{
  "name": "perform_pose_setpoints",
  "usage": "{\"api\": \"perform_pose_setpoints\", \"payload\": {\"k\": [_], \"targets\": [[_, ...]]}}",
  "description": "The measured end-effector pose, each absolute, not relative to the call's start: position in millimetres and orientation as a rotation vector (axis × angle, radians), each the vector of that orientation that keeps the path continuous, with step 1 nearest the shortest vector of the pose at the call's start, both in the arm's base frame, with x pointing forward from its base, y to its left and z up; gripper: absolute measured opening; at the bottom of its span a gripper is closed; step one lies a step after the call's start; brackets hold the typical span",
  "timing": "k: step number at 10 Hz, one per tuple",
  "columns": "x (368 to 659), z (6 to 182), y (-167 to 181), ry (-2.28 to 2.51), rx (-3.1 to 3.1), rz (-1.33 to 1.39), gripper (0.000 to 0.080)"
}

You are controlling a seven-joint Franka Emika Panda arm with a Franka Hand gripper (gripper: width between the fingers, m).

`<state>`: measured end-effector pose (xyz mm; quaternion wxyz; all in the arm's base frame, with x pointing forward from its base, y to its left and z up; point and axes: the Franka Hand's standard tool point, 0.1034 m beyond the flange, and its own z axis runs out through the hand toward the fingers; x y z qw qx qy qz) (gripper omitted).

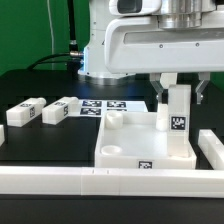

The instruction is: Assemble desk

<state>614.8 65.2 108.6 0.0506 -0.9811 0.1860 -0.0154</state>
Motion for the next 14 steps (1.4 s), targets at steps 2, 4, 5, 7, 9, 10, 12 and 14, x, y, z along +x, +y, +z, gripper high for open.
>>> {"api": "perform_pose_setpoints", "payload": {"k": [2, 4, 5, 7, 9, 10, 12, 14], "targets": [[615.0, 108.5, 74.4, 0.957, -2.871, -0.034, 0.0290], [617.2, 108.3, 79.6, 1.261, -2.741, -0.026, 0.0290], [618.4, 108.4, 79.4, 1.350, -2.691, -0.019, 0.0290], [618.1, 108.1, 79.8, 1.395, -2.669, -0.014, 0.0367], [617.2, 108.1, 80.3, 1.296, -2.721, -0.014, 0.0501], [616.2, 108.1, 81.4, 1.169, -2.782, -0.012, 0.0618], [614.4, 109.0, 85.0, 0.828, -2.918, -0.010, 0.0640], [612.0, 108.6, 86.6, 0.532, -2.999, -0.007, 0.0648]]}}
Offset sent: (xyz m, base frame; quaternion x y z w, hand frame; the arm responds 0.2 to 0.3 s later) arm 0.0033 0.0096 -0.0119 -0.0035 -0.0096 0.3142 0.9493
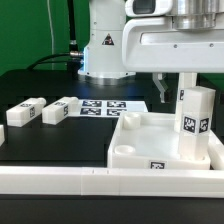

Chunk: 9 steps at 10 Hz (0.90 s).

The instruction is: Assemble desk

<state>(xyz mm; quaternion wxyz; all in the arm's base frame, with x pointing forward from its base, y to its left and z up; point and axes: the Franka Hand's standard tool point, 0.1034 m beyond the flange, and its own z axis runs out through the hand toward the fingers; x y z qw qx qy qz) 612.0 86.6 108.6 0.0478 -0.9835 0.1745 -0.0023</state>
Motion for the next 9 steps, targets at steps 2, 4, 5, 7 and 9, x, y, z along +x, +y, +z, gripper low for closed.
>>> {"api": "perform_pose_setpoints", "payload": {"k": [2, 4, 5, 7, 9], "targets": [[610.0, 107.9, 89.2, 0.233, -3.059, -0.003, 0.0648], [612.2, 108.6, 89.8, -0.099, -3.094, 0.029, 0.0648], [613.6, 109.8, 90.4, -0.208, -3.101, 0.038, 0.0648], [614.2, 111.3, 93.6, -0.417, -3.099, 0.034, 0.0648], [615.1, 112.3, 90.1, -0.579, -3.073, 0.030, 0.0648]]}}
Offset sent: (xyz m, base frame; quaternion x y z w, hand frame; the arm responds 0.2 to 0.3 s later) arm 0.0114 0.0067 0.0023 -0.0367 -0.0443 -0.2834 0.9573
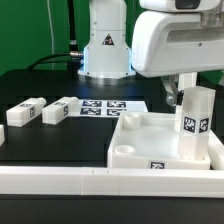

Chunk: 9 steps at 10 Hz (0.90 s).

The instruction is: Assemble desk

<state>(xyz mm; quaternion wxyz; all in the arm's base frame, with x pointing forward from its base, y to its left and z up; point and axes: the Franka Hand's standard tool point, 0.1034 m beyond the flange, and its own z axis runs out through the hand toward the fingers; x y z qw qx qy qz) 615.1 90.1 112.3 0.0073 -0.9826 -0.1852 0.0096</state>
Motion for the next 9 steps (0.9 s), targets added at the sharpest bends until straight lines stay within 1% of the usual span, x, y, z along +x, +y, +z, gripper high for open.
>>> {"api": "perform_pose_setpoints", "payload": {"k": [1, 2, 3, 4, 6, 9], "targets": [[614.9, 111.9, 89.7, -0.650, -3.058, 0.031, 0.0565], [614.9, 111.8, 89.9, -0.637, -3.061, 0.031, 0.0429], [614.9, 111.8, 89.7, -0.634, -3.061, 0.031, 0.0429], [614.9, 111.8, 89.8, -0.608, -3.067, 0.031, 0.0288], [614.9, 111.8, 90.2, -0.536, -3.079, 0.031, 0.0288], [615.8, 112.9, 90.1, -0.131, -3.106, 0.032, 0.0288]]}}
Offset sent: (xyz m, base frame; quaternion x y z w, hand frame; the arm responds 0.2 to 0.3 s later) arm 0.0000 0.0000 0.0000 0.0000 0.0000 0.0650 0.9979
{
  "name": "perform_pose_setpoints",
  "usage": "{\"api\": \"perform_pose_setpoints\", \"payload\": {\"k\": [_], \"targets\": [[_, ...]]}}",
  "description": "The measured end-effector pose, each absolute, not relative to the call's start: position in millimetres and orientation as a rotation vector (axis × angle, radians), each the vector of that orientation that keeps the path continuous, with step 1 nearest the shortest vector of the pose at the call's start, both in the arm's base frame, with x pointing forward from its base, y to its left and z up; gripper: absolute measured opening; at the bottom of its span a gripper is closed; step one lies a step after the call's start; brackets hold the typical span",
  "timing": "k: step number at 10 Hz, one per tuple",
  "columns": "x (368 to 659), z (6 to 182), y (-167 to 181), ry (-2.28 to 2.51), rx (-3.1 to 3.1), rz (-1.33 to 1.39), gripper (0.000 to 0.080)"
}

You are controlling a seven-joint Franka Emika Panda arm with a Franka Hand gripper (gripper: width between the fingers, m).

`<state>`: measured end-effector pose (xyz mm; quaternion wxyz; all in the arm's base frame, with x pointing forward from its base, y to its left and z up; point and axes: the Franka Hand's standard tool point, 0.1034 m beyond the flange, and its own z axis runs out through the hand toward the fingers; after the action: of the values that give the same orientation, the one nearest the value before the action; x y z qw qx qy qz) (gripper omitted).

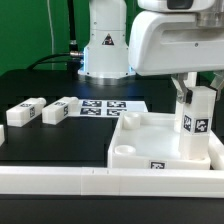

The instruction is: Assemble desk

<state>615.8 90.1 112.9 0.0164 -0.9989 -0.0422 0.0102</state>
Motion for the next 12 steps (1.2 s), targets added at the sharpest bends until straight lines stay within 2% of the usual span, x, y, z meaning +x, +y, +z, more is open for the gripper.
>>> {"api": "perform_pose_setpoints", "payload": {"k": [6, 11, 12], "targets": [[617.5, 111.5, 90.5, 0.687, -3.014, 0.011, 0.0290], [614.1, 112.6, 69.4, 1.147, -2.921, 0.044, 0.0299], [613.8, 111.6, 70.6, 1.152, -2.914, 0.049, 0.0361]]}}
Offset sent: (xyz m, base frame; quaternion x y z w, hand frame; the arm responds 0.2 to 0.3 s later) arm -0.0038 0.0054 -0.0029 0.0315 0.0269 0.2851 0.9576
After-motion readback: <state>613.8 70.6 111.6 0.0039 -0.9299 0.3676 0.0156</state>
